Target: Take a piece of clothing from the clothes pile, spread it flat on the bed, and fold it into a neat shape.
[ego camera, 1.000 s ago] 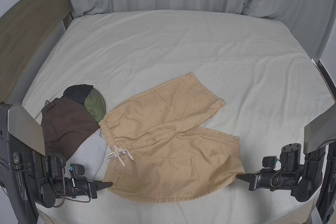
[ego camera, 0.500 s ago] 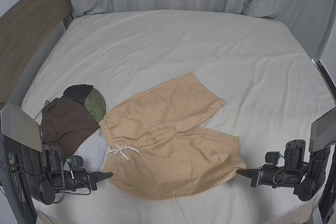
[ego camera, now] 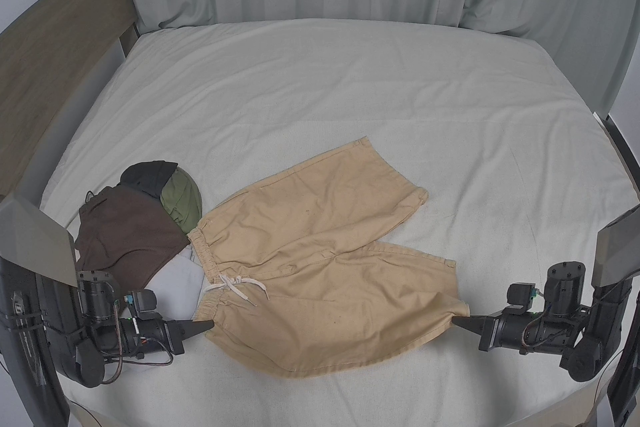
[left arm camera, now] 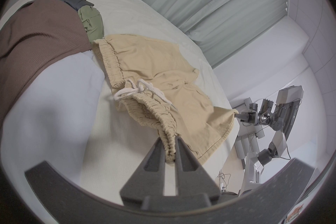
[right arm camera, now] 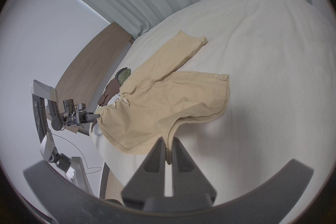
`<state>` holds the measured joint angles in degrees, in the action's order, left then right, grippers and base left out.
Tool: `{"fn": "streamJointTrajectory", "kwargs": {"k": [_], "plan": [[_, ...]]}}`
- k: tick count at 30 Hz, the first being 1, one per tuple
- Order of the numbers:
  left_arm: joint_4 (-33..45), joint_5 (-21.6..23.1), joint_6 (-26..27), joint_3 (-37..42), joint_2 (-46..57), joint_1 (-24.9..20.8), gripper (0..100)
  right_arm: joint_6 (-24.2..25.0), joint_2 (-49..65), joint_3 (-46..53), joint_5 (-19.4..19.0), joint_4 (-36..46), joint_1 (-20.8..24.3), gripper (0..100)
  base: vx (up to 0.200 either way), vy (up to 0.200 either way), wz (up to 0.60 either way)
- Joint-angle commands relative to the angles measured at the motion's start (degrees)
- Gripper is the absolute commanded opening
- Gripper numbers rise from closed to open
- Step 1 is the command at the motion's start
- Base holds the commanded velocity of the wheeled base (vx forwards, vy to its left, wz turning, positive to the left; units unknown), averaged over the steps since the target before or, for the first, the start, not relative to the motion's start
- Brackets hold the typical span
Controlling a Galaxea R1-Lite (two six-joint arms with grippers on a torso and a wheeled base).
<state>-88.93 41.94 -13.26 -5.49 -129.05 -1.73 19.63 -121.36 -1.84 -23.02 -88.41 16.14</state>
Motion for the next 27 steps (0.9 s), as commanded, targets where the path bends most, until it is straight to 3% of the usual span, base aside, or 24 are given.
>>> {"fn": "streamJointTrajectory", "kwargs": {"k": [1,27], "plan": [[0.0,0.0,-1.2,-0.4,1.3,-0.3,0,1.0,1.2,-0.5,0.0,0.0,0.1,0,0.000,0.000,0.00],[0.0,-0.7,-8.4,-4.4,3.3,-0.2,0,8.9,4.6,-8.0,0.5,0.0,0.4,0,0.000,0.000,0.00]]}}
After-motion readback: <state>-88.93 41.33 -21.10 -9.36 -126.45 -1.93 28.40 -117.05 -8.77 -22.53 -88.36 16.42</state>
